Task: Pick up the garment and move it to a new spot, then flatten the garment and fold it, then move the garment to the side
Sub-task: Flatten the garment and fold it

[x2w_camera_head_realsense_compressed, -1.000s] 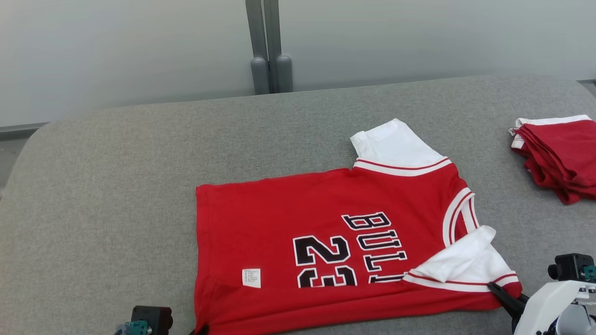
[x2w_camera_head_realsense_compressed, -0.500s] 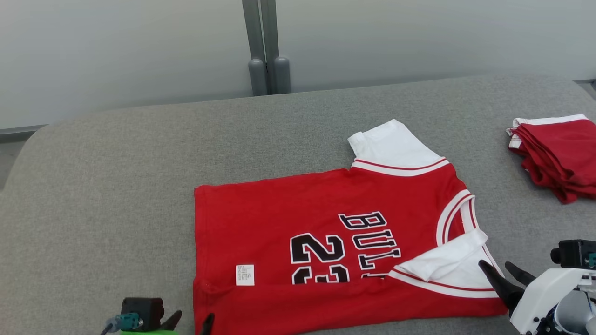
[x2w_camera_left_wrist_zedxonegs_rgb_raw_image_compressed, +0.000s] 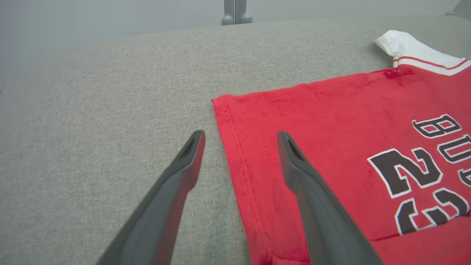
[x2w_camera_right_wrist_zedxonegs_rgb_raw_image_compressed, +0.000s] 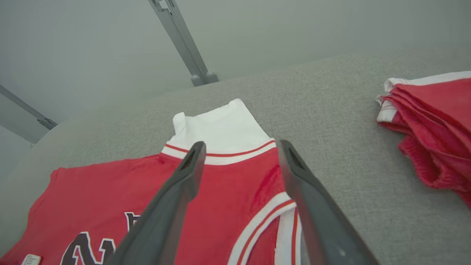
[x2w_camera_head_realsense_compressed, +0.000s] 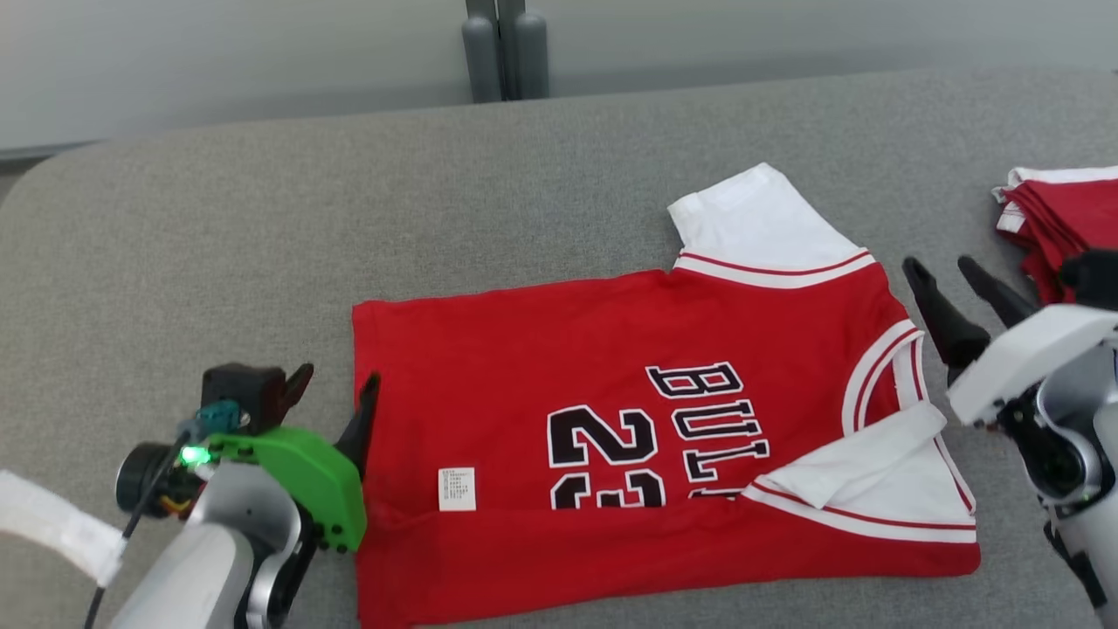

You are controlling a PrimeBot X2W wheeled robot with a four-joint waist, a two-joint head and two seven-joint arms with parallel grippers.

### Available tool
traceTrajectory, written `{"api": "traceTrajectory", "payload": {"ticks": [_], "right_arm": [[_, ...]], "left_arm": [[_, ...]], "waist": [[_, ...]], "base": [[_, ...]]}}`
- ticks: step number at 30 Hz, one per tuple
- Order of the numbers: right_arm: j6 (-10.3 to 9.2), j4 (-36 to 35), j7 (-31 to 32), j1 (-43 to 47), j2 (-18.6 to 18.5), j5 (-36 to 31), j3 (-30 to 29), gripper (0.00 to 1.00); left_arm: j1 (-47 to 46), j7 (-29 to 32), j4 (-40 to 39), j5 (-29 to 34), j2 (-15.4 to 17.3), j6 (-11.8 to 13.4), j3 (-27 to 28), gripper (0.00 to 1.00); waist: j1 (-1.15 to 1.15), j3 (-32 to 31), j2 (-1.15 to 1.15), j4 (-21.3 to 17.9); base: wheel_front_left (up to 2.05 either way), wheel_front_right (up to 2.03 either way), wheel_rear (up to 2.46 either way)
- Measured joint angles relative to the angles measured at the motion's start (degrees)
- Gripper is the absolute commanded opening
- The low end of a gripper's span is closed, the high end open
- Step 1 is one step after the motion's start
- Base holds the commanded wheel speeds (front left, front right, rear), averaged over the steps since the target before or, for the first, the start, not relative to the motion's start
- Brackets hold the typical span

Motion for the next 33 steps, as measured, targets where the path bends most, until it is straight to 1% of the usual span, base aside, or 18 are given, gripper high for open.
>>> {"api": "traceTrajectory", "payload": {"ticks": [3, 5, 7, 8, 13, 18, 22, 25, 29, 33], "right_arm": [[0.0, 2.46, -0.41, -6.28, -0.15, -1.25, 1.19, 1.0], [0.0, 4.77, -0.66, -10.68, -1.0, -3.22, 2.38, 1.0], [-0.01, 7.05, -0.98, -14.44, -1.37, -3.56, 3.3, 1.0], [0.0, 9.84, -1.21, -18.34, -1.71, -4.34, 5.04, 1.0], [0.0, 16.64, -1.15, -26.16, -2.56, -3.65, 10.01, 1.0], [0.0, 23.68, -1.14, -33.79, -3.42, -0.98, 14.63, 1.0], [0.0, 27.96, 0.16, -37.3, -3.21, 0.94, 18.68, 1.0], [0.0, 30.14, 0.62, -39.36, -3.45, 2.8, 21.43, 1.0], [0.0, 32.16, 0.02, -41.42, -4.02, 4.49, 24.68, 1.0], [0.0, 33.89, -0.47, -43.16, -4.52, 6.26, 27.1, 1.0]], "left_arm": [[-5.42, 0.19, 3.82, 0.36, -1.33, -1.47, -0.81, 1.0], [-8.61, 0.87, 6.39, 0.65, -1.79, -2.34, -1.22, 1.0], [-11.0, 1.19, 8.46, 0.53, -2.41, -2.67, -1.14, 1.0], [-13.4, 1.27, 9.67, 0.53, -3.11, -2.7, -1.2, 1.0], [-17.36, 1.47, 10.94, 1.11, -4.39, -3.3, -1.99, 1.0], [-20.86, 1.78, 10.95, 1.36, -5.75, -4.35, -3.0, 1.0], [-22.34, 1.94, 10.88, 1.36, -6.45, -5.13, -3.75, 1.0], [-22.95, 1.96, 10.83, 1.36, -6.84, -5.19, -4.2, 1.0], [-22.97, 2.31, 10.33, 1.3, -7.05, -5.54, -4.57, 1.0], [-22.97, 2.8, 9.98, 0.8, -6.99, -5.8, -4.74, 1.0]], "waist": [[0.0, 2.63, 0.0, 0.36], [0.0, 4.51, 0.0, 0.66], [0.0, 6.25, 0.0, 0.97], [0.0, 8.15, 0.0, 1.37], [0.0, 12.2, 0.0, 2.59], [0.0, 15.91, 0.0, 4.29], [0.01, 18.28, 0.0, 5.98], [0.01, 19.58, 0.0, 7.27], [0.01, 20.61, 0.0, 8.7], [0.01, 21.17, 0.0, 9.3]], "base": [[0.0, 0.0, 0.0], [0.0, 0.0, 0.0], [0.0, 0.0, 0.0], [0.0, 0.0, 0.0], [0.0, 0.0, 0.0], [0.0, 0.0, 0.0], [0.0, 0.0, 0.0], [0.0, 0.0, 0.0], [0.0, 0.0, 0.0], [0.0, 0.0, 0.0]]}}
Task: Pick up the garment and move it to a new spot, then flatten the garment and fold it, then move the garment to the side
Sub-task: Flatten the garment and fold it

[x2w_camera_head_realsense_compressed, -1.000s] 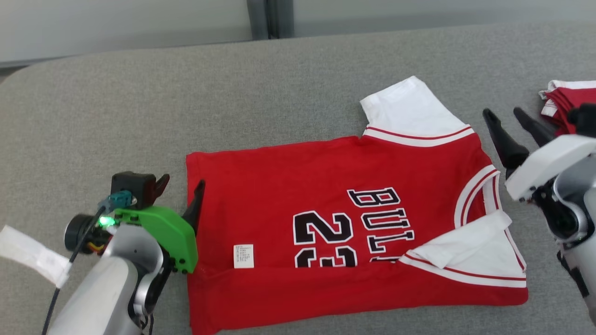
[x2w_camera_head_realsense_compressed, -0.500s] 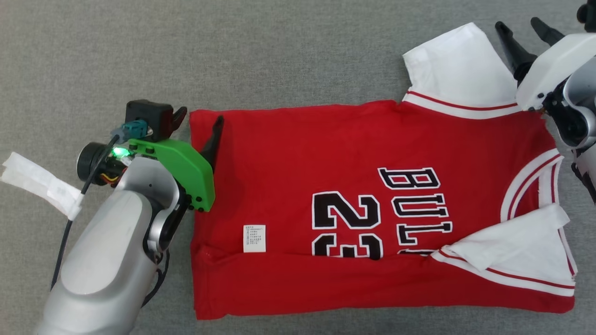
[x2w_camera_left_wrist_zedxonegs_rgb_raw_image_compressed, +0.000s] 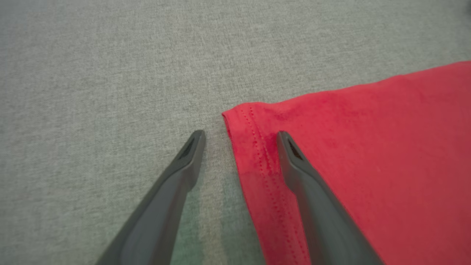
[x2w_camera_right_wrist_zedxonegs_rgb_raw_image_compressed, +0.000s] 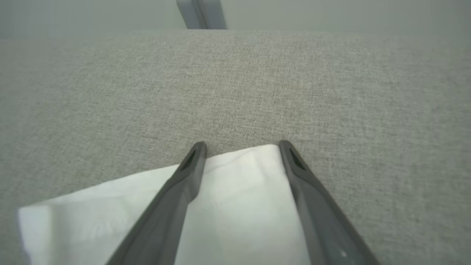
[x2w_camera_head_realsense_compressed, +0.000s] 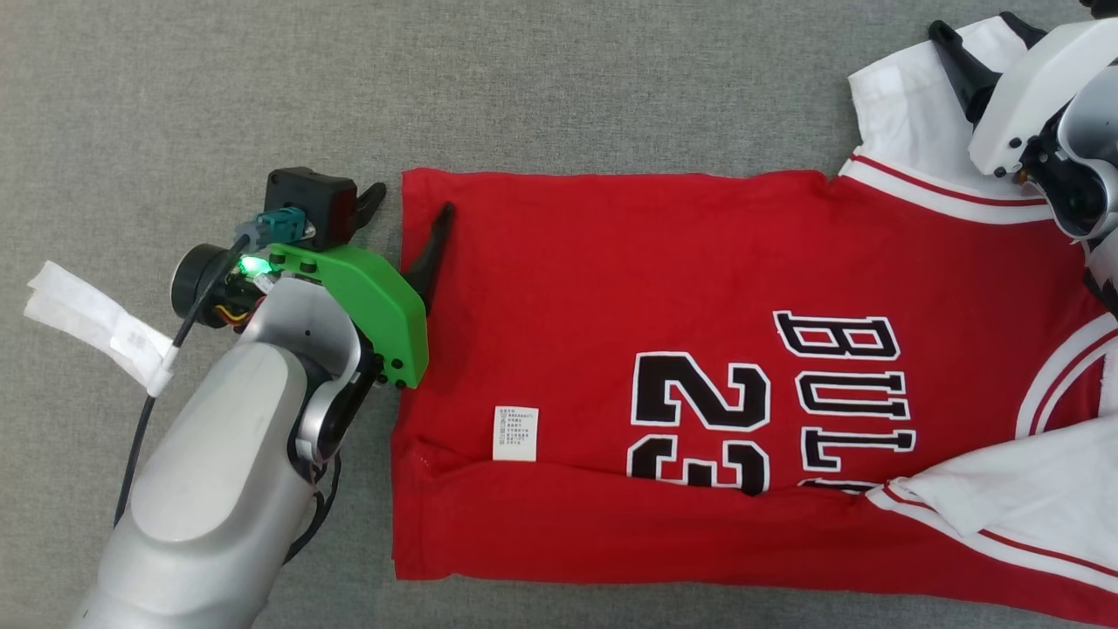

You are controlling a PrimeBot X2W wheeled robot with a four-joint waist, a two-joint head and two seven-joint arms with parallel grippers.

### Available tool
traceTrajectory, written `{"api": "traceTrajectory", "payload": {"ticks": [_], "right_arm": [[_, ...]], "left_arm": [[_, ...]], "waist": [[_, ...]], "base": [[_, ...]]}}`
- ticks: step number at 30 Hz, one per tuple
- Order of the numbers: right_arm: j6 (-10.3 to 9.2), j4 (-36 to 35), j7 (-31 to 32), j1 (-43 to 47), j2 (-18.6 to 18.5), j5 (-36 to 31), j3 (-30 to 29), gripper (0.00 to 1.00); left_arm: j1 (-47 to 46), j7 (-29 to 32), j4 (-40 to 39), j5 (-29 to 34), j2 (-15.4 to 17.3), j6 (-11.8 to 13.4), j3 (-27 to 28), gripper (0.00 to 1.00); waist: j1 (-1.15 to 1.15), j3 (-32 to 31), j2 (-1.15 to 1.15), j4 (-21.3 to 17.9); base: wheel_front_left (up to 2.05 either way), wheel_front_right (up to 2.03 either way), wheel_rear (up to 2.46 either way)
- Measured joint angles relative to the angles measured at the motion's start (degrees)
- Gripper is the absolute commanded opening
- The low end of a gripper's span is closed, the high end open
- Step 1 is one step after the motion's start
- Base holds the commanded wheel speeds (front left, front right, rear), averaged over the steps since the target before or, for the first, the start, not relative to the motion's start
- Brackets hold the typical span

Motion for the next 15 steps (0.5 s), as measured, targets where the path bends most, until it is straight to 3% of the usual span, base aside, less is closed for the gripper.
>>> {"api": "traceTrajectory", "payload": {"ticks": [4, 6, 10, 11, 13, 14, 15], "right_arm": [[-0.02, 0.91, 0.18, -1.49, -0.1, 2.05, 2.44, 1.0], [-0.02, 1.0, 0.42, -1.99, -0.15, 3.04, 3.93, 0.86], [-0.02, 1.03, 0.62, -2.28, -0.03, 4.85, 6.23, 0.85], [-0.02, 1.02, 0.67, -2.39, -0.02, 5.33, 6.84, 0.81], [-0.02, 1.02, 0.83, -2.52, 0.05, 6.33, 7.93, 0.55], [-0.02, 1.04, 0.85, -2.56, 0.08, 6.73, 8.32, 0.44], [-0.02, 1.09, 0.85, -2.6, 0.09, 7.23, 8.83, 0.27]], "left_arm": [[-0.25, -0.22, 0.04, -0.47, 0.05, -0.31, -0.07, 1.0], [-0.84, -0.62, 0.59, -0.47, 0.05, -0.33, -0.03, 1.0], [-1.63, -1.19, 2.26, -0.65, 0.1, -0.42, 0.19, 1.0], [-1.87, -1.2, 2.83, -0.79, 0.1, -0.62, 0.21, 1.0], [-2.16, -1.32, 3.8, -1.0, 0.08, -0.87, 0.2, 1.0], [-2.38, -1.27, 4.24, -1.04, 0.08, -0.93, 0.19, 0.89], [-2.63, -1.27, 4.71, -1.09, 0.04, -1.18, 0.18, 0.49]], "waist": [[0.0, 0.38, 0.0, -0.04], [0.0, 0.36, 0.0, -0.31], [0.0, 0.12, 0.0, -0.94], [0.0, 0.04, 0.0, -1.14], [0.0, -0.13, 0.0, -1.52], [0.0, -0.2, 0.0, -1.64], [0.0, -0.28, 0.0, -1.77]], "base": [[0.0, 0.0, 0.0], [0.0, 0.0, 0.0], [0.0, 0.0, 0.0], [0.0, 0.0, 0.0], [0.0, 0.0, 0.0], [0.0, 0.0, 0.0], [0.0, 0.0, 0.0]]}}
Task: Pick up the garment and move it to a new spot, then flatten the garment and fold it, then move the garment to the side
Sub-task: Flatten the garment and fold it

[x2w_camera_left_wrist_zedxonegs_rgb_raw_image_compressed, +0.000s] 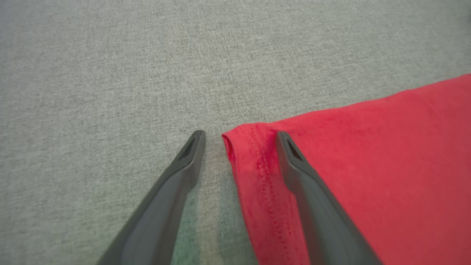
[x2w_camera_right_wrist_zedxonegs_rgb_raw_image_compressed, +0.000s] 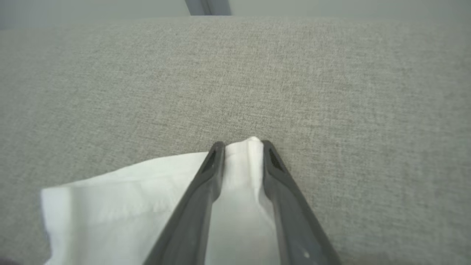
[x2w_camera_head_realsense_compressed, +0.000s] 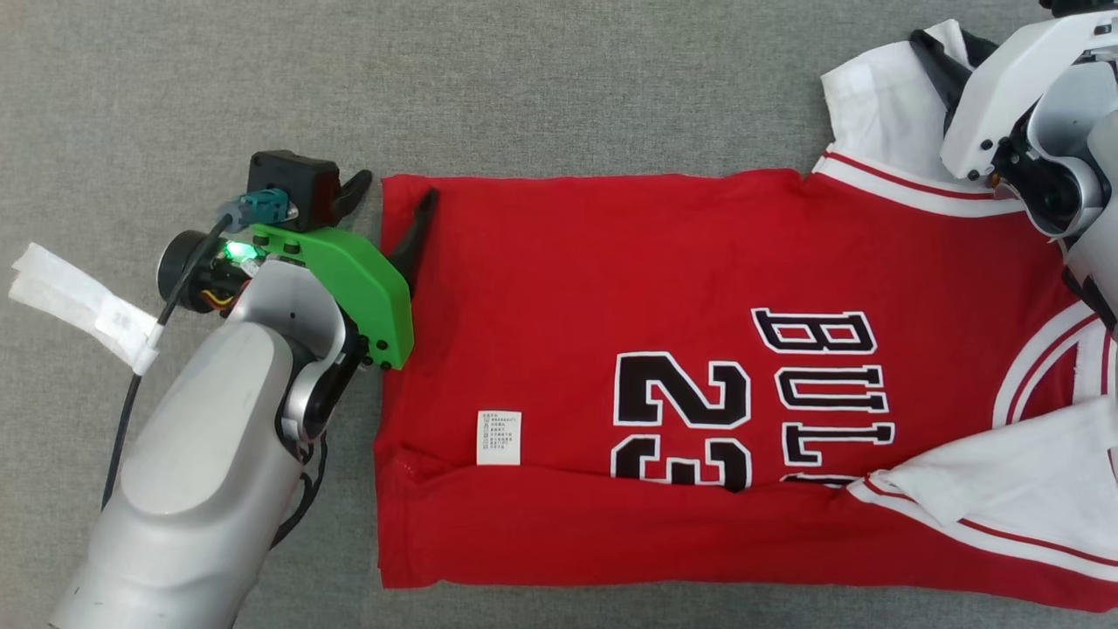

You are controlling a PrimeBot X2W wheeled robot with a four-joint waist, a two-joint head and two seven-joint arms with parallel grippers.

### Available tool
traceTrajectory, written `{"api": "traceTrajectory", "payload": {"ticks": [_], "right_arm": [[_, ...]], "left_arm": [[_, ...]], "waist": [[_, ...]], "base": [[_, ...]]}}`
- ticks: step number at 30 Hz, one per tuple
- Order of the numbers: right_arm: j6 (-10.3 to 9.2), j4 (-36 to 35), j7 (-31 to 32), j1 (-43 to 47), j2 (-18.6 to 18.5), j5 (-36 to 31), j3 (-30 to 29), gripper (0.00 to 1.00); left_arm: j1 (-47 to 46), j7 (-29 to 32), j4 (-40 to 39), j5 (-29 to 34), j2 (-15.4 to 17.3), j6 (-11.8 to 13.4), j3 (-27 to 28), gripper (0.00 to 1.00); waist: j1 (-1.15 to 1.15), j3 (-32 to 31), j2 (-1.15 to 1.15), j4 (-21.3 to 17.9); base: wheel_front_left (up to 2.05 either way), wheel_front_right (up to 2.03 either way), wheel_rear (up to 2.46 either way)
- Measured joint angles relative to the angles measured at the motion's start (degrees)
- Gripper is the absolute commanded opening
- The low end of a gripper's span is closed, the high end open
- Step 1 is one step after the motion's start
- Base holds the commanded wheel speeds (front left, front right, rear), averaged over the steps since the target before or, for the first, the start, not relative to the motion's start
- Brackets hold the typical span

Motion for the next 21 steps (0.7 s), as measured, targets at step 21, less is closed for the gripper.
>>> {"api": "traceTrajectory", "payload": {"ticks": [21], "right_arm": [[0.03, 4.08, -14.82, -1.75, 1.4, 3.77, 5.9, 0.0]], "left_arm": [[-4.69, 6.57, 9.31, -5.24, 2.77, -5.1, -0.46, 0.0]], "waist": [[-0.01, -5.58, 0.0, -2.22]], "base": [[0.0, 0.0, 0.0]]}}
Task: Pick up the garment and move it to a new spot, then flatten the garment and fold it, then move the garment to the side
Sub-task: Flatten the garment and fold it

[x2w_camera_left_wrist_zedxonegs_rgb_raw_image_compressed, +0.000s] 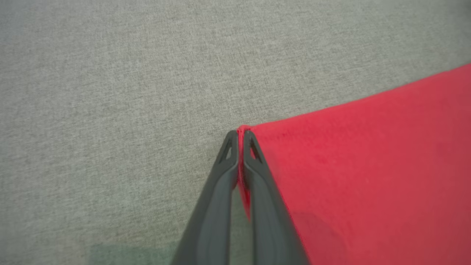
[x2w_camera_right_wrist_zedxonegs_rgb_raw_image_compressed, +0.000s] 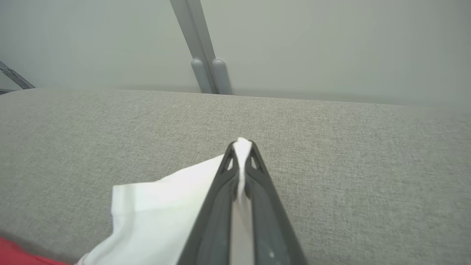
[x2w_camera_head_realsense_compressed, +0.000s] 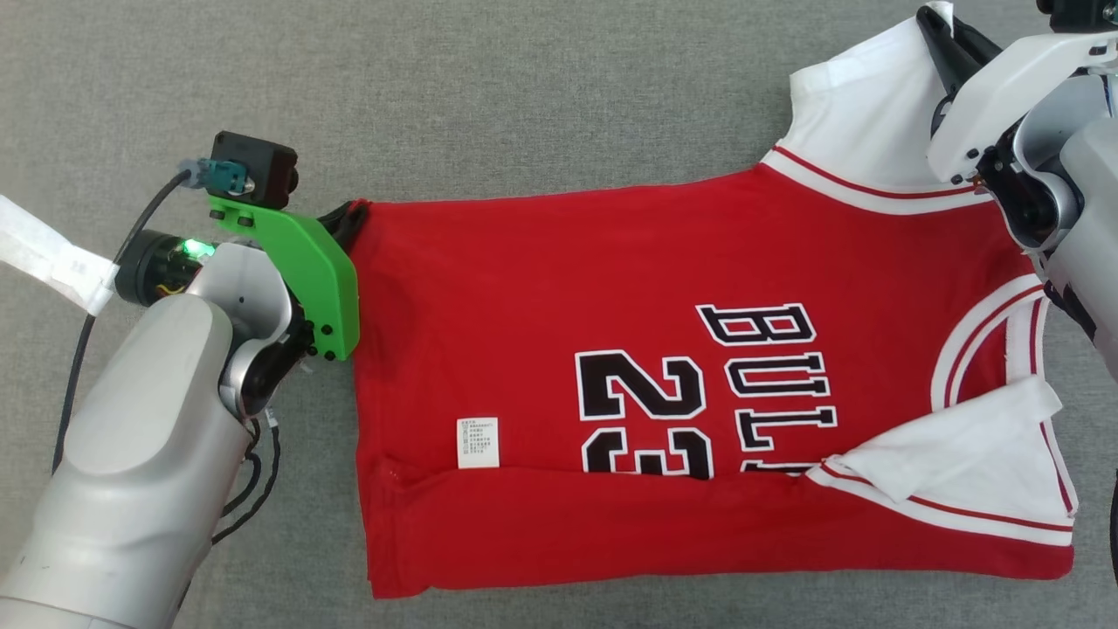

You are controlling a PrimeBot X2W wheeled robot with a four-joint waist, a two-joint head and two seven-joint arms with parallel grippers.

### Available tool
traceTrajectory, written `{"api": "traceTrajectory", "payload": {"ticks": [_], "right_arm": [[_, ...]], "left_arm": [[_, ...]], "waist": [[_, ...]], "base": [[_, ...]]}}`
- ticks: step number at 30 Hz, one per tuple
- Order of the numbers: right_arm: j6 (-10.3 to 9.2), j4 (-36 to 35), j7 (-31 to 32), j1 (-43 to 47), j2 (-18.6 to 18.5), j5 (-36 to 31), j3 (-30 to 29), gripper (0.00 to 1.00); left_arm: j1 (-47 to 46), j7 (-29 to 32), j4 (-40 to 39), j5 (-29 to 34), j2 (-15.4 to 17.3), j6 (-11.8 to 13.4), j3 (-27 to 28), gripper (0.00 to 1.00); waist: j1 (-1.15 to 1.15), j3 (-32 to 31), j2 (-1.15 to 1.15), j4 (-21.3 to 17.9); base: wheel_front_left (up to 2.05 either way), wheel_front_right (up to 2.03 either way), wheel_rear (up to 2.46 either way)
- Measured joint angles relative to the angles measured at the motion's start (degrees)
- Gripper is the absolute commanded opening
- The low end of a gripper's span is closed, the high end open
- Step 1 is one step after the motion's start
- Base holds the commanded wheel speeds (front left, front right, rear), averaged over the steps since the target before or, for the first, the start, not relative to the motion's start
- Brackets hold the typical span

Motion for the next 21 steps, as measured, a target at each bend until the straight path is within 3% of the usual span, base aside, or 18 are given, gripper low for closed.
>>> {"api": "traceTrajectory", "payload": {"ticks": [9, 21], "right_arm": [[0.0, 1.25, -3.09, -0.03, 0.47, 2.11, 2.41, 0.0], [0.0, -5.77, 3.04, 2.68, -1.93, 7.44, 10.96, 0.0]], "left_arm": [[-3.42, 5.7, 4.78, -2.46, 1.65, -1.13, -1.9, 0.0], [-5.62, 16.24, 6.82, -9.75, 3.82, -1.4, -8.08, 0.0]], "waist": [[0.0, -2.7, 0.0, -2.14], [0.0, -8.13, 0.0, -3.82]], "base": [[0.0, 0.0, 0.0], [0.0, 0.0, 0.0]]}}
